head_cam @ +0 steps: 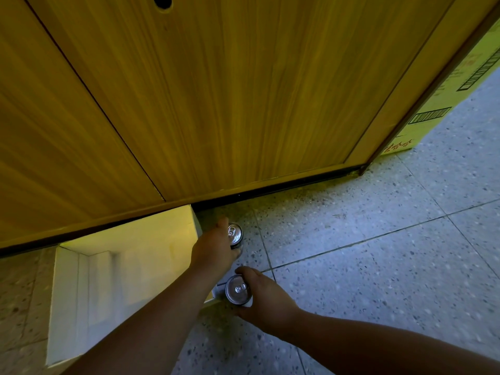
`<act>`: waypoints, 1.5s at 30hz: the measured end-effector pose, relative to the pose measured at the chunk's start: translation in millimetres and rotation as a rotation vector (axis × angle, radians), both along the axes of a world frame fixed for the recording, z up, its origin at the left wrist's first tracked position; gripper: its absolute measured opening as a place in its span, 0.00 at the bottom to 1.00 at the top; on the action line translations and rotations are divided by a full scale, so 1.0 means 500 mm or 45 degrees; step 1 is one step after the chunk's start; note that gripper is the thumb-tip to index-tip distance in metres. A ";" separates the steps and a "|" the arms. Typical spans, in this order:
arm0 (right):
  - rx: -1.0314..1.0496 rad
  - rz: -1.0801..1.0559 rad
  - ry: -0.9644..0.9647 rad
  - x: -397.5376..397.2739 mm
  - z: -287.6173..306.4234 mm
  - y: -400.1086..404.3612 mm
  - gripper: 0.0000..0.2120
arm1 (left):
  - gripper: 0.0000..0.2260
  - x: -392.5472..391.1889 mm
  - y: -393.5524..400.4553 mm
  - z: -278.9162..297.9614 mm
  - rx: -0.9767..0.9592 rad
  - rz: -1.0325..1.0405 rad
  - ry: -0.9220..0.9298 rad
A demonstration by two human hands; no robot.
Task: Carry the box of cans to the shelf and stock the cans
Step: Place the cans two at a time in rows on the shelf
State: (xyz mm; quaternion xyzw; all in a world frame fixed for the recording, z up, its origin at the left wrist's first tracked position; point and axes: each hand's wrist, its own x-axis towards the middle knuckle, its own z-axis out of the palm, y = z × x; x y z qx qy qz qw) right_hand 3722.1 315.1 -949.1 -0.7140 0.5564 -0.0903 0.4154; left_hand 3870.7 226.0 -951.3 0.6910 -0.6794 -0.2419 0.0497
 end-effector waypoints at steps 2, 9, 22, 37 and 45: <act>0.032 -0.025 -0.024 0.001 -0.003 -0.002 0.28 | 0.34 0.002 0.001 0.000 -0.013 0.008 0.036; 0.072 -0.126 -0.116 -0.017 0.014 0.000 0.20 | 0.32 0.007 0.014 0.008 -0.037 0.019 0.273; -0.024 -0.419 -0.179 -0.097 0.091 -0.055 0.20 | 0.29 0.005 0.009 0.060 0.053 0.157 0.742; -0.154 -0.596 -0.398 -0.123 0.651 -0.105 0.28 | 0.27 0.062 0.099 0.624 -0.130 0.528 1.008; -0.271 -0.486 -0.474 -0.077 1.156 -0.111 0.27 | 0.29 0.085 0.071 1.145 -0.273 0.464 1.045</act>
